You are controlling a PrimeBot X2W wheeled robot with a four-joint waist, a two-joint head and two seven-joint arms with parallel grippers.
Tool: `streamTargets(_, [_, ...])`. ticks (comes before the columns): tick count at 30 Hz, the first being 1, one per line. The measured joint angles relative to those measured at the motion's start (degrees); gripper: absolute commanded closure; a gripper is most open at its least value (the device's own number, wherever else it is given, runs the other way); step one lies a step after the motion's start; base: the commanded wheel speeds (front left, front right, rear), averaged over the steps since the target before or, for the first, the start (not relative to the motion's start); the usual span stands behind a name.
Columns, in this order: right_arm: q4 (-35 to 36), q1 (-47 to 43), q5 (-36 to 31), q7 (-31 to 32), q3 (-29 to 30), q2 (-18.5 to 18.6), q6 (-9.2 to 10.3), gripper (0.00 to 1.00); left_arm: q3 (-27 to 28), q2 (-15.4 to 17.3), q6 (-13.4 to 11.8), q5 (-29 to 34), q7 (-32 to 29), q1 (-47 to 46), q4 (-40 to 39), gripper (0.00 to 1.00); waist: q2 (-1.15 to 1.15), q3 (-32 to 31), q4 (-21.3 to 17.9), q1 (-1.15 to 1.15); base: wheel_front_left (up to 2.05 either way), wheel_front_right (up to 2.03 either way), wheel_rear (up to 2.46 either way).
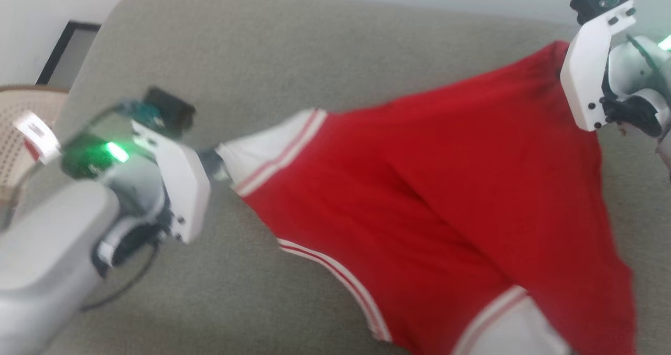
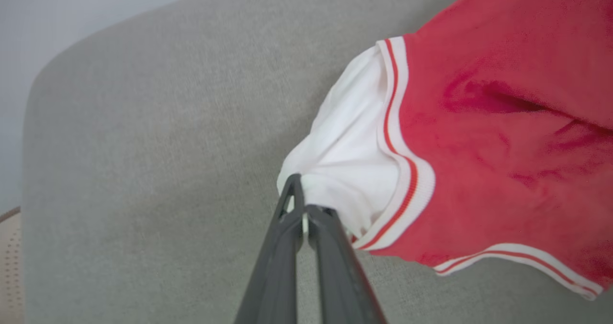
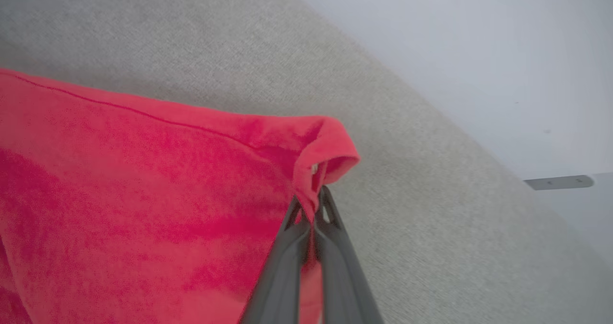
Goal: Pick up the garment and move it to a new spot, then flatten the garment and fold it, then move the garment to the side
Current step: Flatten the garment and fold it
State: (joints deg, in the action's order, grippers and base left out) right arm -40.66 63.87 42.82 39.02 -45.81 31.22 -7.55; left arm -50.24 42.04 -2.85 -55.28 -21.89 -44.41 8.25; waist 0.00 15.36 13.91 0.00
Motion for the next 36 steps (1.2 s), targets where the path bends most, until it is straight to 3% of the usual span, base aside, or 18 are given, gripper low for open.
streamTargets(6, [4.8, 1.3, 1.0, -2.5, -0.3, 2.4, 0.00, 1.00, 1.6, 2.8, -0.1, 1.9, -4.1, -7.3, -0.3, 1.00, 0.00, -3.5, -2.8, 0.00, 0.00, 0.00, 0.00])
streamTargets(11, [8.5, 2.6, 0.9, -4.4, 0.5, 3.6, 0.00, 1.00, 2.6, 3.8, 1.7, 3.3, -6.7, -14.1, 1.8, 1.00, 0.00, -6.3, -4.9, 0.00, 0.00, 0.00, 0.00])
streamTargets(20, [13.4, 3.9, -0.1, -4.9, 5.1, 4.2, 0.00, 1.00, 3.7, 1.9, 5.4, 6.3, -8.2, -26.4, 11.1, 1.00, 0.00, -10.0, -7.4, 0.00, 0.00, 0.00, 0.00])
streamTargets(27, [14.6, 4.6, -3.3, -5.0, 9.0, 3.3, 0.00, 1.00, 4.0, -0.6, 7.2, 8.8, -5.4, -33.2, 16.9, 1.00, 0.00, -9.5, -8.0, 0.01, 0.00, 0.00, 0.00])
streamTargets(36, [10.4, 9.4, -11.8, -10.4, 14.2, -0.2, 0.00, 1.00, 4.0, -5.1, 7.6, 14.6, 4.5, -42.1, 24.1, 1.00, 0.00, -3.1, -8.2, 0.00, 0.00, 0.00, 0.00])
